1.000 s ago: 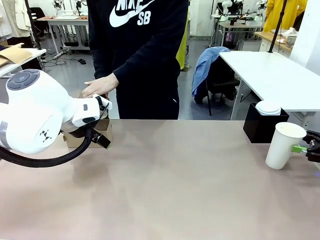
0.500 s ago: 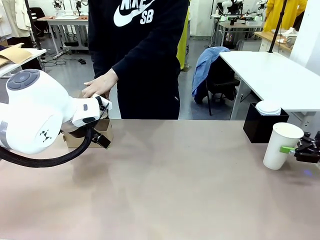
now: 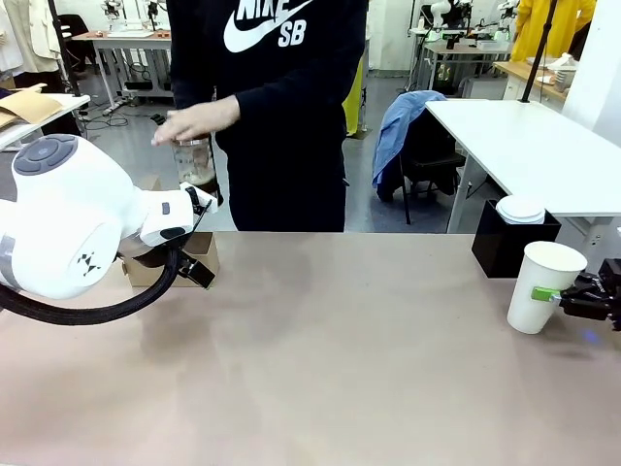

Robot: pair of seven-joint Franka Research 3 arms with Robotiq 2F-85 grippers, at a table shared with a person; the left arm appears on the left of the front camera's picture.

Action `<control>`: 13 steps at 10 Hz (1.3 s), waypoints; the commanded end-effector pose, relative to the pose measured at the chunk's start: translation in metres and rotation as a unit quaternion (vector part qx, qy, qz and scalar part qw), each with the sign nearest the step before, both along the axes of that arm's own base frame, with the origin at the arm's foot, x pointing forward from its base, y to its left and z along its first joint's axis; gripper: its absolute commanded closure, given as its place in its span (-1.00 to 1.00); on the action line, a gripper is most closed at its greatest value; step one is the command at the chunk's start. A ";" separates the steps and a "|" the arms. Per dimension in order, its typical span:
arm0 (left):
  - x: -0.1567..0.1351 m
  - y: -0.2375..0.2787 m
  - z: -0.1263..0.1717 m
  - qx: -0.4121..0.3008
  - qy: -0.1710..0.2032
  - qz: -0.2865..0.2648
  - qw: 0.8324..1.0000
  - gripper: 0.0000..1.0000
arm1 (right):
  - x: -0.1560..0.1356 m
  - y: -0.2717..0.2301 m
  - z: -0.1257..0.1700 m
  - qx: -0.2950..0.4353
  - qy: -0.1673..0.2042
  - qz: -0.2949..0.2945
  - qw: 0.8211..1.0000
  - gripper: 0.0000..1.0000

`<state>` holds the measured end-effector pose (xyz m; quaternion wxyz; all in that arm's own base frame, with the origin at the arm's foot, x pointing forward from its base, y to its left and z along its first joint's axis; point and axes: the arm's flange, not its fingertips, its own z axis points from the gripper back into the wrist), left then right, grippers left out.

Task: Pour a drink into a cup and package it in a carrier.
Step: Pick up the 600 ml Paper Cup and place it in the middle top area of the table.

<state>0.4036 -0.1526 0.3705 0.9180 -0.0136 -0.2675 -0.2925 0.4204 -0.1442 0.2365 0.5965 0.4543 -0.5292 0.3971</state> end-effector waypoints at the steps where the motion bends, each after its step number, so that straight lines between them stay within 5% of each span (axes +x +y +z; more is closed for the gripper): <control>1: 0.000 0.001 0.000 -0.001 0.000 0.000 1.000 -1.00 | 0.001 0.002 0.002 -0.006 -0.013 -0.019 1.000 -0.60; 3: 0.000 0.001 0.000 -0.001 0.000 0.000 1.000 -1.00 | 0.000 -0.001 0.000 0.000 -0.002 -0.003 1.000 -0.60; 7: 0.000 0.001 0.000 -0.001 0.000 0.000 1.000 -1.00 | -0.034 0.026 0.130 0.004 -0.001 -0.113 0.994 -0.60; 10: 0.000 0.001 0.000 -0.001 0.000 0.000 1.000 -1.00 | 0.008 0.100 0.198 0.001 0.002 -0.145 0.989 -0.60; 13: 0.000 0.001 0.000 -0.001 0.000 0.000 1.000 -1.00 | 0.068 0.185 0.198 0.007 -0.014 -0.166 0.986 -0.60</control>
